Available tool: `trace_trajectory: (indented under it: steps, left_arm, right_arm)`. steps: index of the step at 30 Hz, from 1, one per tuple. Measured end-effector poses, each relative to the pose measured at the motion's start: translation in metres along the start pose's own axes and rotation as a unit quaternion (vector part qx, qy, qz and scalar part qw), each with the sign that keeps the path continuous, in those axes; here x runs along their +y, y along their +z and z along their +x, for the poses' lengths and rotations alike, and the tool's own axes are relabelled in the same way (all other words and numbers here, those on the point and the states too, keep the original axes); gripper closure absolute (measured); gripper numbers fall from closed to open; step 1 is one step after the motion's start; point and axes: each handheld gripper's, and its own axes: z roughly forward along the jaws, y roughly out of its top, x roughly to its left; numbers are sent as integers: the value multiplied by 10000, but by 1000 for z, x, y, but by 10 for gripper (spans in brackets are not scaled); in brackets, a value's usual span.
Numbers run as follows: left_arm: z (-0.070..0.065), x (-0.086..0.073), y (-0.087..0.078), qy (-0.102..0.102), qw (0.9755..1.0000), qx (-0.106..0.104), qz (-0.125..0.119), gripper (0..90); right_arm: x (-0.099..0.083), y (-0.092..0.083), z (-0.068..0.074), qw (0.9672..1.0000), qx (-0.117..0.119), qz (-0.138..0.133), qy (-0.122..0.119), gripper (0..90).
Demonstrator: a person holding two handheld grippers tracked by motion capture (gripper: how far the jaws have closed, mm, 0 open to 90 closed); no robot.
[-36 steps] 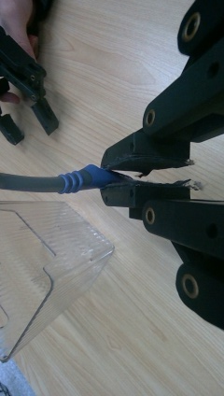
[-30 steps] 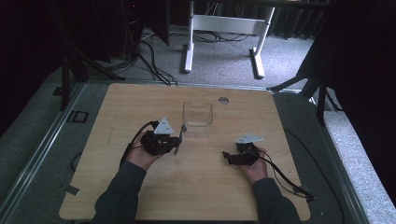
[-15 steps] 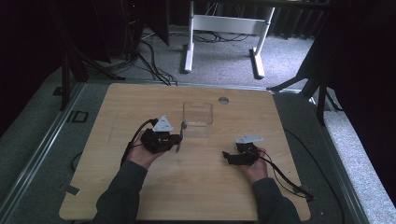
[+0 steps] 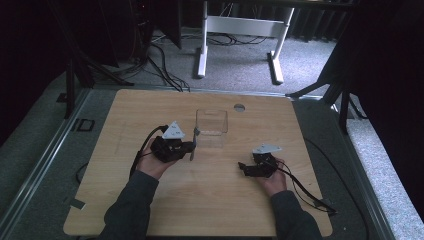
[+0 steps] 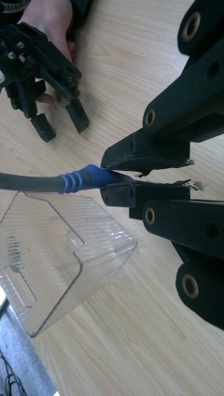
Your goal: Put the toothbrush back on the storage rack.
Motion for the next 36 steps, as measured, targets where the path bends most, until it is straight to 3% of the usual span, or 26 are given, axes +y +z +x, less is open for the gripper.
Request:
trace_trajectory:
  steps: [36]
  left_arm:
    - [9,10,7,-269,9992,-78,-283,816]
  right_arm:
    - [0,0,0,10000,2,11,-2,228]
